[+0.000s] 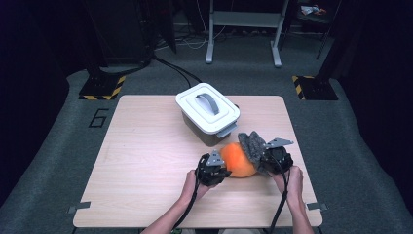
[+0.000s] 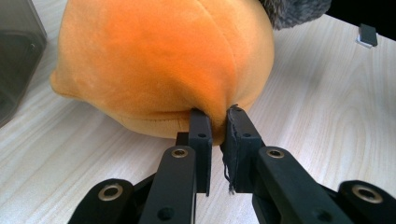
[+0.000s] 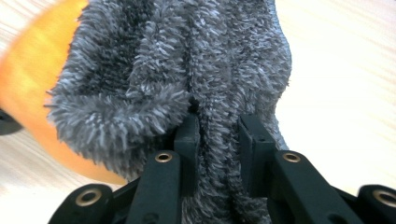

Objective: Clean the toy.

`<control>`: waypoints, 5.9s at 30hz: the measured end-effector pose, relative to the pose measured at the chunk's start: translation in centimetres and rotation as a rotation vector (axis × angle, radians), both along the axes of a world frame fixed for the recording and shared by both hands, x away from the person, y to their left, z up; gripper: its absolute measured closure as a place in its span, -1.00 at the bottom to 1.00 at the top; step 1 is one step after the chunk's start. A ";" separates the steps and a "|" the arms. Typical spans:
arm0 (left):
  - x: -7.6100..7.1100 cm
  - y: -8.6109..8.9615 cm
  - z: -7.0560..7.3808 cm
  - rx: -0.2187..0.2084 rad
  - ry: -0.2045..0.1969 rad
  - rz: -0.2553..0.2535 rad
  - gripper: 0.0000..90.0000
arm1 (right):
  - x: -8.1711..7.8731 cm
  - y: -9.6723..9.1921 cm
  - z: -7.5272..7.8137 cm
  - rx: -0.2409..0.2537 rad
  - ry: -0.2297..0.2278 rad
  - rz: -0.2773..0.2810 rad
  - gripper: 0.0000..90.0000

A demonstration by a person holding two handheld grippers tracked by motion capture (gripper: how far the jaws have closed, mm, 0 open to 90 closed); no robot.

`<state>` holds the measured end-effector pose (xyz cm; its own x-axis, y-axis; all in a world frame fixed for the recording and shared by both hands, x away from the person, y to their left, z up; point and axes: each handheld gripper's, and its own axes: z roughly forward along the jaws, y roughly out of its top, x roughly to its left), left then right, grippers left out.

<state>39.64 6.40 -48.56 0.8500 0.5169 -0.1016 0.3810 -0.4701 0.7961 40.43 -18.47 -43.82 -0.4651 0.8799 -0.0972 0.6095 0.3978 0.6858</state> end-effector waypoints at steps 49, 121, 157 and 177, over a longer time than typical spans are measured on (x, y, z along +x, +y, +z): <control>-0.3 0.9 -0.8 0.002 -0.018 0.054 0.40 | 0.2 1.4 0.1 -0.008 -0.020 0.021 0.59; -0.5 -0.5 0.2 -0.018 -0.050 0.062 0.79 | 0.2 -0.4 -0.6 -0.006 -0.015 -0.047 0.60; -0.2 -0.5 0.4 -0.031 -0.036 0.055 0.79 | -1.6 0.8 2.7 -0.004 -0.086 0.031 0.59; -0.1 -0.6 0.3 -0.027 -0.025 0.047 0.79 | -0.8 1.7 1.2 -0.041 -0.056 0.045 0.60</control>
